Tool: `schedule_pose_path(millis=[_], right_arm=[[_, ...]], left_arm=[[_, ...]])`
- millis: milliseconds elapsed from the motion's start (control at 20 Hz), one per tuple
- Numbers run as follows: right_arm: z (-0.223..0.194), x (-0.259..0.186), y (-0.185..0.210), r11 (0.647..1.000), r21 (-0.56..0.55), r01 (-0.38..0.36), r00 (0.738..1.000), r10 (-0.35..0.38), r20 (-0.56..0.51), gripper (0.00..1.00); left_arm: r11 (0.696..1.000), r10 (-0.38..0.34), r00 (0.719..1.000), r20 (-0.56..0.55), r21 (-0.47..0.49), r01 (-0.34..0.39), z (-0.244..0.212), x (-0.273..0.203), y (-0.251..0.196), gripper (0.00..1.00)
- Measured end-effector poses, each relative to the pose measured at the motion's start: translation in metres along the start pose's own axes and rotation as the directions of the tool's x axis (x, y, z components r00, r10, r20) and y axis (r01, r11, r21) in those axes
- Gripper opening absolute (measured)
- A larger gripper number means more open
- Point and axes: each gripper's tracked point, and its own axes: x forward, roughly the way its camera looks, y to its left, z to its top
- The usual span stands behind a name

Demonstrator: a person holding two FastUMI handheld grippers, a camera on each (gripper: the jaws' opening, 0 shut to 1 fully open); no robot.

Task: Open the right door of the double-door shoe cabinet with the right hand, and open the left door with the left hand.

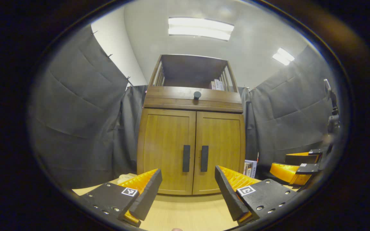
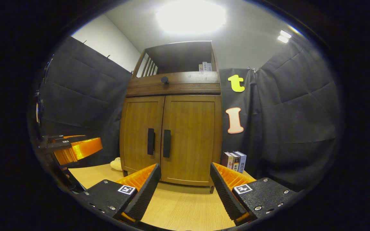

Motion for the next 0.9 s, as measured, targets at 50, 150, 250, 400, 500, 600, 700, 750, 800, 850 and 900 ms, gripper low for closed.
schedule_pose_path(millis=[50,150,250,400,500,600,700,750,800,850,900], right_arm=[[-0.007,0.007,-0.002,1.000,-0.005,0.001,1.000,-0.001,-0.021,0.95],[-0.017,0.019,-0.008,1.000,-0.016,0.017,0.999,-0.018,-0.050,0.95],[-0.025,0.032,-0.012,1.000,-0.006,0.027,0.997,-0.028,-0.071,0.95],[-0.025,0.045,-0.010,1.000,0.017,0.024,0.997,-0.023,-0.074,0.95],[-0.024,0.054,-0.010,1.000,0.020,0.022,0.997,-0.020,-0.074,0.95],[-0.021,0.064,-0.007,1.000,0.020,0.014,0.997,-0.013,-0.073,0.95],[-0.019,0.074,-0.001,1.000,0.015,0.005,0.997,-0.004,-0.075,0.95],[-0.018,0.080,0.003,1.000,0.011,-0.004,0.997,0.005,-0.076,0.95],[-0.017,0.086,0.008,1.000,0.006,-0.014,0.997,0.014,-0.078,0.95],[-0.015,0.092,0.011,1.000,0.002,-0.021,0.997,0.021,-0.077,0.95],[-0.013,0.098,0.016,1.000,0.001,-0.028,0.997,0.028,-0.074,0.95]], left_arm=[[1.000,0.002,1.000,-0.002,0.003,-0.002,-0.004,0.002,0.001,0.95],[1.000,0.010,1.000,-0.004,0.011,-0.010,-0.012,0.007,0.002,0.95],[1.000,0.020,1.000,-0.008,0.012,-0.020,-0.017,0.012,0.001,0.95],[1.000,0.014,0.999,-0.034,0.006,-0.013,-0.025,0.022,0.002,1.00],[1.000,0.013,0.998,-0.054,0.009,-0.013,-0.029,0.028,0.005,0.95],[1.000,0.020,0.998,-0.064,0.011,-0.019,-0.030,0.031,0.006,1.00],[1.000,0.025,0.997,-0.069,0.012,-0.024,-0.033,0.033,0.007,0.95],[0.999,0.030,0.997,-0.073,0.017,-0.029,-0.035,0.034,0.009,1.00],[0.999,0.037,0.996,-0.077,0.026,-0.035,-0.035,0.035,0.011,0.95],[0.998,0.048,0.996,-0.081,0.037,-0.045,-0.036,0.037,0.017,1.00],[0.997,0.059,0.995,-0.084,0.049,-0.055,-0.036,0.039,0.022,1.00]])
